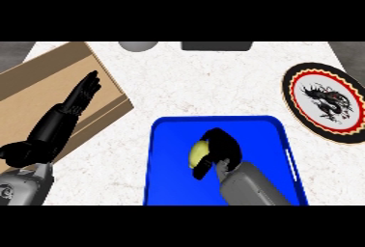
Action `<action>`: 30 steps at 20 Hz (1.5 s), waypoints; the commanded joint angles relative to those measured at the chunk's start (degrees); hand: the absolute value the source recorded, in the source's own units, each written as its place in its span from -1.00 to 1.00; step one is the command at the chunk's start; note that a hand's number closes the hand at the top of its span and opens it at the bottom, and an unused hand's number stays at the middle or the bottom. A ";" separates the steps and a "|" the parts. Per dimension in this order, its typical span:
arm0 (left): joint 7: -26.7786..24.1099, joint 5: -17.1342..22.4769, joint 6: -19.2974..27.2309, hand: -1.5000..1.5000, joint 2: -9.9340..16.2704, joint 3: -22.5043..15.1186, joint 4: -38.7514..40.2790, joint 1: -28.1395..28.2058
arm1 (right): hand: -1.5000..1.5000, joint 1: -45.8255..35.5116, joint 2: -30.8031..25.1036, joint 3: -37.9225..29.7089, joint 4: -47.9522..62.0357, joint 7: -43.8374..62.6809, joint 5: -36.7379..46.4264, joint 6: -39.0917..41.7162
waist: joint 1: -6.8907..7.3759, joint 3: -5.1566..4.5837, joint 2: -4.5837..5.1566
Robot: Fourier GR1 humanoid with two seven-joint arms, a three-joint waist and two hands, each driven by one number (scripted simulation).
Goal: Pick the lemon from the tray and place it in the plate
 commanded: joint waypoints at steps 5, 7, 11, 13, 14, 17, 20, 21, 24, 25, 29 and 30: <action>-0.27 -0.94 -0.58 0.00 -1.24 -1.20 -0.34 -1.09 | 1.00 -15.37 -1.30 -3.24 19.68 7.67 17.17 -6.24 | 2.88 0.75 1.90; -1.02 0.11 -1.52 0.00 -1.61 -1.30 -0.27 -0.27 | 1.00 -18.99 -0.67 -3.33 24.25 8.24 21.77 -9.07 | 4.18 0.71 2.12; 0.24 -0.78 -1.56 0.00 -0.89 -1.12 -0.77 -1.18 | 1.00 -28.23 0.53 -5.43 30.13 11.18 27.60 -9.36 | 3.50 0.77 1.66; -1.17 -1.78 -0.65 0.00 -1.99 -1.14 1.22 -1.38 | 1.00 -32.13 2.12 -6.54 33.62 11.93 29.89 -10.08 | 3.16 0.76 1.81; -0.34 -0.18 -1.96 0.00 -0.51 -0.23 -1.45 1.14 | 1.00 -32.58 2.20 -6.19 31.69 13.24 30.82 -9.55 | 2.83 0.78 1.17; 0.08 -1.43 -0.90 0.00 -2.31 -0.74 1.62 -1.88 | 1.00 -38.78 2.25 -6.75 32.99 15.75 31.57 -8.22 | 2.48 0.76 1.33; -0.26 -2.62 0.63 0.00 -3.42 -0.79 1.40 -1.56 | 1.00 -40.55 2.27 -8.65 33.81 15.49 33.76 -10.04 | 1.49 0.78 1.17; -0.38 -2.01 -1.26 0.00 -1.60 -0.78 -0.99 0.59 | 1.00 -40.05 2.27 -8.67 35.84 16.23 33.67 -11.95 | 2.81 0.79 1.29; 0.61 -1.54 -0.52 0.00 -1.72 1.18 0.80 -1.77 | 1.00 -42.77 1.72 -9.63 32.65 18.18 37.95 -8.12 | 0.01 0.77 0.62; 0.66 -0.42 -1.90 0.00 -0.84 1.63 0.47 -0.43 | 1.00 -42.73 1.63 -9.97 34.24 19.27 39.44 -8.59 | 0.52 0.76 0.73; 1.70 -1.87 -0.18 0.00 -2.12 0.60 -1.74 0.57 | 1.00 -42.80 -2.29 -12.30 34.55 17.72 43.06 -8.92 | 0.41 0.82 0.66; 0.54 -0.98 -0.97 0.00 -2.02 2.06 1.11 -0.89 | 1.00 -42.38 -3.11 -12.59 33.39 16.45 43.46 -8.02 | -0.37 0.79 0.76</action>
